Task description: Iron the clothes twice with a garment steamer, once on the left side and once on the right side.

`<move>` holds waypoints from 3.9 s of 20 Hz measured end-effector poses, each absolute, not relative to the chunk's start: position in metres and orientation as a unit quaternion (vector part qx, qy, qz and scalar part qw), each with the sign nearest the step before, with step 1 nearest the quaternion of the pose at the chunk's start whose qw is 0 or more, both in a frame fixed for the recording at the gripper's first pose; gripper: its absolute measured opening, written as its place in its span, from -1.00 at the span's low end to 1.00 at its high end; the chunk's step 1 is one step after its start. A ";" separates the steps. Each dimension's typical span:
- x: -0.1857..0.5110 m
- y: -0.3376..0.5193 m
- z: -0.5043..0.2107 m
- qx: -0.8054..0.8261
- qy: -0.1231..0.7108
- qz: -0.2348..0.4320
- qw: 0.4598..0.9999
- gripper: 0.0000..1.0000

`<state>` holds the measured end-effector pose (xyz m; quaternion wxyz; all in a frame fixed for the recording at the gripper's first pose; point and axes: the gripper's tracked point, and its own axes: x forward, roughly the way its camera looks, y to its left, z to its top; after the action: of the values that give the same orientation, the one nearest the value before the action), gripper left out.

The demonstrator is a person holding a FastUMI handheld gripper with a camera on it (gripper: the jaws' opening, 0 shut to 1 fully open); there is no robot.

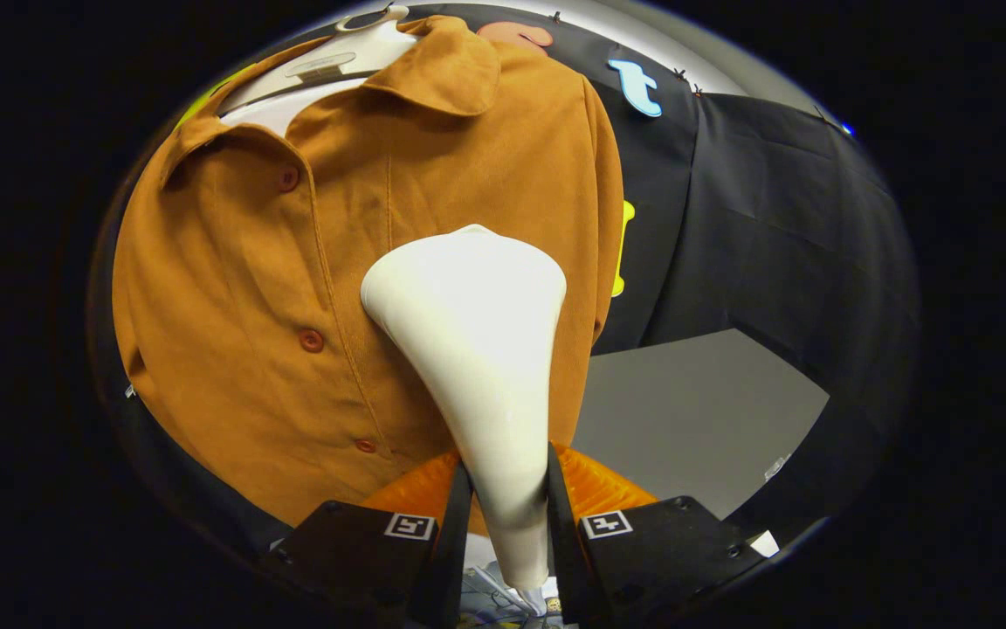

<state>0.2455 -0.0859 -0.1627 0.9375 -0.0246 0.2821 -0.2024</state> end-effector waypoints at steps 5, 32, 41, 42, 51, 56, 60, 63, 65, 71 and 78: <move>0.237 -0.091 -0.191 -0.020 0.315 -0.207 0.926 -0.07; 0.178 -0.096 -0.213 -0.001 0.357 -0.217 0.909 -0.07; 0.214 -0.019 -0.126 -0.020 0.248 -0.150 0.957 -0.07; 0.218 -0.009 -0.120 -0.023 0.240 -0.142 0.960 -0.07; 0.245 0.058 -0.097 -0.026 0.203 -0.082 0.975 -0.07; 0.254 0.073 -0.099 -0.033 0.201 -0.079 0.976 -0.07; 0.261 0.079 -0.105 -0.040 0.205 -0.084 0.974 -0.07; 0.266 0.082 -0.115 -0.042 0.217 -0.088 0.971 -0.07; 0.270 0.086 -0.122 -0.044 0.224 -0.087 0.970 -0.07; 0.277 0.090 -0.137 -0.051 0.239 -0.089 0.966 -0.07; 0.274 0.084 -0.160 -0.054 0.261 -0.094 0.959 -0.07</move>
<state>0.2744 0.0842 -0.1601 0.9593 -0.0539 0.2610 -0.0939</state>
